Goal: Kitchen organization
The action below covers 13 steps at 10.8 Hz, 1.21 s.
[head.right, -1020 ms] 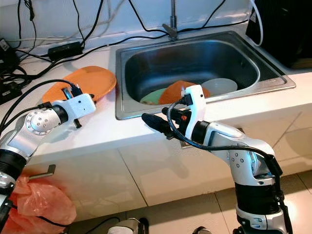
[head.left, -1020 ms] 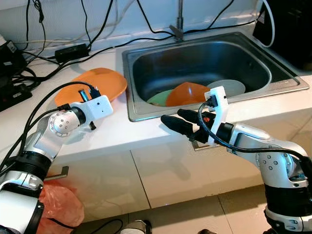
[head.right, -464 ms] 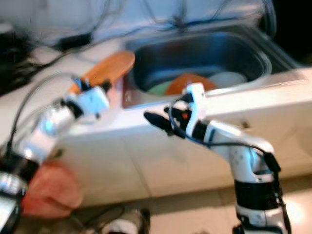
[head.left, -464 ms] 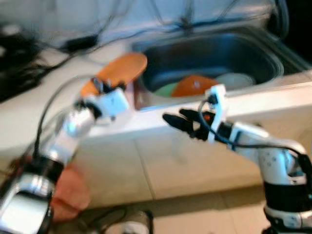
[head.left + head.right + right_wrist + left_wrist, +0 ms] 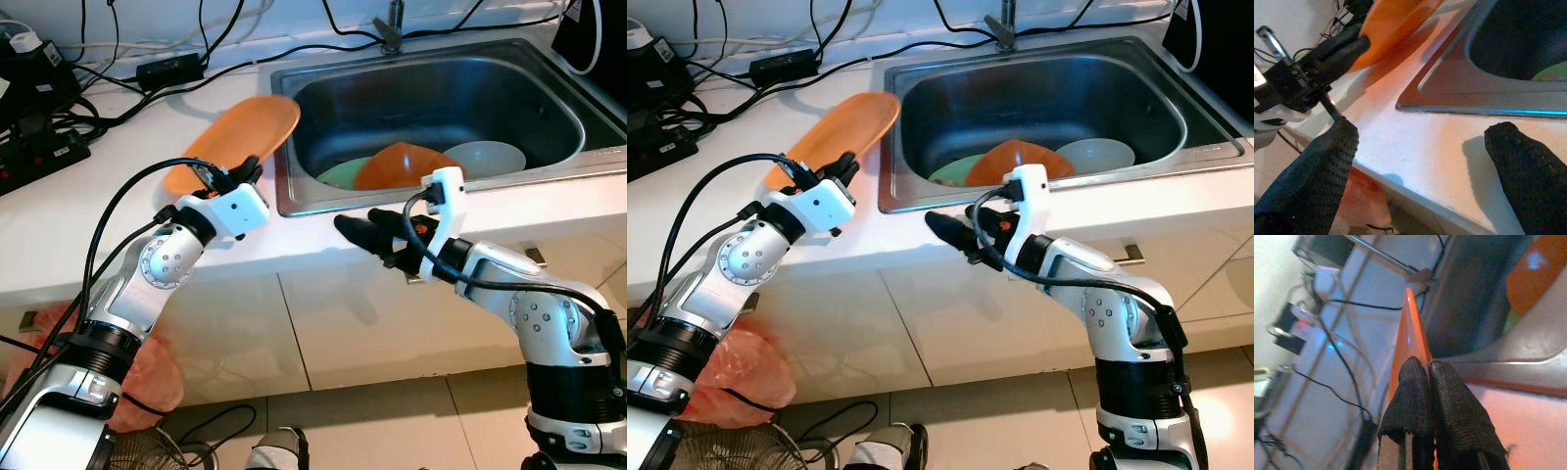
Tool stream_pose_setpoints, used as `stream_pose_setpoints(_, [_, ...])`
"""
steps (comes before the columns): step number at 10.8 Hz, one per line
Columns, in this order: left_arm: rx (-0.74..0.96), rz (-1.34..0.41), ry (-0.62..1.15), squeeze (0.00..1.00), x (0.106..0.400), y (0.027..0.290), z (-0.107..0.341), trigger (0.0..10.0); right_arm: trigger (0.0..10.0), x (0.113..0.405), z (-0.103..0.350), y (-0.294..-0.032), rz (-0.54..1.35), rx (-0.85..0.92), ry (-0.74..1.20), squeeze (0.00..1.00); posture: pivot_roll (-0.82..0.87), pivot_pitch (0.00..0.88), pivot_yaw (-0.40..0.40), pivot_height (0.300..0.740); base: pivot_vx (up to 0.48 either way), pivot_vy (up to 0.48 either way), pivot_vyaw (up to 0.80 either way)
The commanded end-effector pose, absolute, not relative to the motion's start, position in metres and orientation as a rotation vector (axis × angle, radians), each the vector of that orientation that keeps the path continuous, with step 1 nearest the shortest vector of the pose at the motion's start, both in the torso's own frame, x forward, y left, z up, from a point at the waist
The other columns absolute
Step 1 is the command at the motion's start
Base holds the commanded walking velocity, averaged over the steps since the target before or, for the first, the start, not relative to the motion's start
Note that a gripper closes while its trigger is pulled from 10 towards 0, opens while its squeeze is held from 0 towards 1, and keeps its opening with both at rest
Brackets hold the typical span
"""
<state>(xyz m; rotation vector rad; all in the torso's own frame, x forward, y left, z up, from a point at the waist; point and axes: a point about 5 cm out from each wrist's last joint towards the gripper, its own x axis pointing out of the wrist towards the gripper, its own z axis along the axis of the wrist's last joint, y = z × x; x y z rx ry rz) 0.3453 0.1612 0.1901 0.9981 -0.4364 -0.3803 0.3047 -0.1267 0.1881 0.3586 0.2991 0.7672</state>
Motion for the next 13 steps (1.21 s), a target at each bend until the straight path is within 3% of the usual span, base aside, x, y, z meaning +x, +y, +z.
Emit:
stream_pose_setpoints(1, [1.014, -0.332, -0.554, 0.00, 0.340, 0.159, 0.205, 0.0, 10.0, 0.311, 0.192, -0.129, 0.722, 0.376, 0.269, 1.00, 0.19, 0.098, 0.136, 0.740, 0.000, 0.000, 0.00])
stream_pose_setpoints(4, [1.029, -0.344, -0.656, 0.00, 0.327, 0.143, 0.200, 0.0, 10.0, 0.329, 0.219, -0.131, 0.636, 0.584, 0.114, 1.00, 0.19, 0.096, 0.130, 0.740, 0.000, 0.000, 0.00])
stream_pose_setpoints(7, [1.052, -0.372, -0.660, 0.00, 0.323, 0.137, 0.190, 0.0, 10.0, 0.331, 0.224, -0.134, 0.636, 0.563, 0.101, 1.00, 0.18, 0.100, 0.121, 0.740, 0.000, 0.000, 0.00])
stream_pose_setpoints(8, [1.055, -0.375, -0.669, 0.00, 0.323, 0.135, 0.190, 0.0, 10.0, 0.332, 0.225, -0.133, 0.632, 0.564, 0.102, 0.95, 0.17, 0.101, 0.119, 0.740, 0.000, 0.000, 0.00])
stream_pose_setpoints(9, [1.056, -0.387, -0.699, 0.00, 0.322, 0.127, 0.192, 0.0, 10.0, 0.338, 0.225, -0.131, 0.622, 0.553, 0.115, 0.00, 0.17, 0.105, 0.111, 0.740, 0.000, 0.000, 0.00])
stream_pose_setpoints(11, [1.038, -0.403, -0.730, 0.00, 0.319, 0.118, 0.193, 0.0, 10.0, 0.345, 0.222, -0.130, 0.610, 0.502, 0.127, 0.00, 0.17, 0.109, 0.101, 0.740, 0.000, 0.000, 0.00])
stream_pose_setpoints(12, [1.024, -0.411, -0.747, 0.00, 0.316, 0.112, 0.194, 0.0, 10.0, 0.350, 0.221, -0.128, 0.607, 0.385, 0.113, 0.00, 0.17, 0.112, 0.095, 0.740, 0.000, 0.000, 0.00])
stream_pose_setpoints(13, [1.013, -0.420, -0.756, 0.00, 0.313, 0.107, 0.193, 0.0, 0.0, 0.354, 0.222, -0.128, 0.583, 0.223, 0.053, 0.00, 0.17, 0.115, 0.087, 0.740, 0.000, 0.000, 0.00])
